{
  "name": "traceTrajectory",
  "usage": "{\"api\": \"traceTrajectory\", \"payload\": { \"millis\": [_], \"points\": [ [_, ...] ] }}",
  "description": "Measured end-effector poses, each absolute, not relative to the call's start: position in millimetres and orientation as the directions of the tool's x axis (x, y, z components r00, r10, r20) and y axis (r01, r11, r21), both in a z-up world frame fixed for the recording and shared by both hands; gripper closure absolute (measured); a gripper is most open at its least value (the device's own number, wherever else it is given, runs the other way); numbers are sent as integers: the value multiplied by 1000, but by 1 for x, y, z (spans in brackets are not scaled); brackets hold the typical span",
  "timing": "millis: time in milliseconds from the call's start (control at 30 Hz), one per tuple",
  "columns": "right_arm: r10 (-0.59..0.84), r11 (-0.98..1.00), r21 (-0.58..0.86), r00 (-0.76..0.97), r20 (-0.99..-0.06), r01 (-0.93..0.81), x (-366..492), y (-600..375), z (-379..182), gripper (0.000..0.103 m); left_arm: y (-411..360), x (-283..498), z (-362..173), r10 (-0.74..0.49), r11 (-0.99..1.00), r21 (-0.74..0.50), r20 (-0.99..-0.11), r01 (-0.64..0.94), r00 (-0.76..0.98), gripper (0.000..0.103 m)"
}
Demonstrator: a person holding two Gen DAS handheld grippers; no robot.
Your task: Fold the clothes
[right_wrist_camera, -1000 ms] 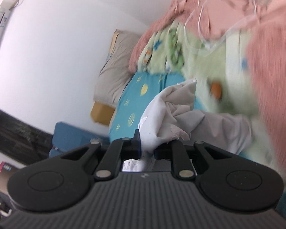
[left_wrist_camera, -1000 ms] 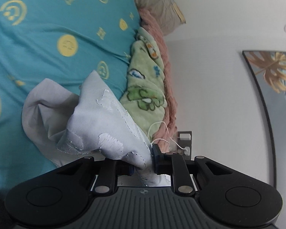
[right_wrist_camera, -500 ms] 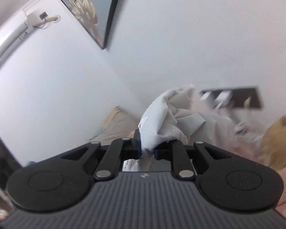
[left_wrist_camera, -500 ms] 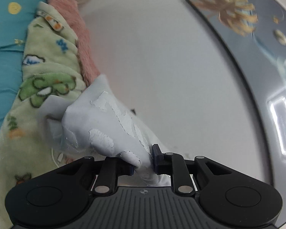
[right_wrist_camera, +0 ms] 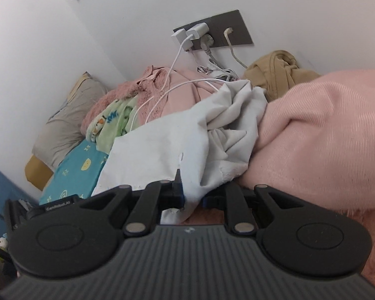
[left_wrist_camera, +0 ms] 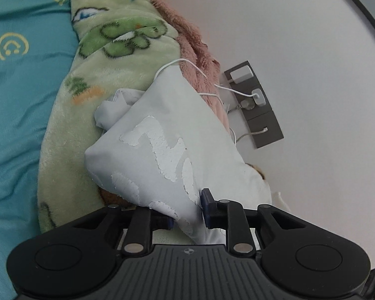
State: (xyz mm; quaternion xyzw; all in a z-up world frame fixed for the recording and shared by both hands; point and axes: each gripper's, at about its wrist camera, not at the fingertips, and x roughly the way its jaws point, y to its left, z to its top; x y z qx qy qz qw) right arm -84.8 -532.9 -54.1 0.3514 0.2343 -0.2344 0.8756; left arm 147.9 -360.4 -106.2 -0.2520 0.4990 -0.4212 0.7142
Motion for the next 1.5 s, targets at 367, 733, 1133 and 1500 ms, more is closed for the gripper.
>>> {"api": "traceTrajectory", "payload": {
  "millis": [367, 733, 1133, 1500],
  "points": [
    [-286, 613, 488, 751, -595, 621, -102, -525, -18, 12, -333, 112, -35, -751, 641, -578, -609, 505, 257, 16],
    [-377, 754, 357, 808, -453, 552, -149, -459, 67, 12, -274, 31, 75, -724, 673, -340, -484, 657, 490, 0],
    [-415, 826, 257, 849, -326, 502, -202, -378, 120, 12, -213, -76, 157, -753, 645, -163, -301, 746, 585, 0],
    [-401, 869, 194, 876, -267, 456, -233, -317, 119, 12, -166, -146, 164, -741, 664, -82, -204, 743, 639, 0]
  ]
}}
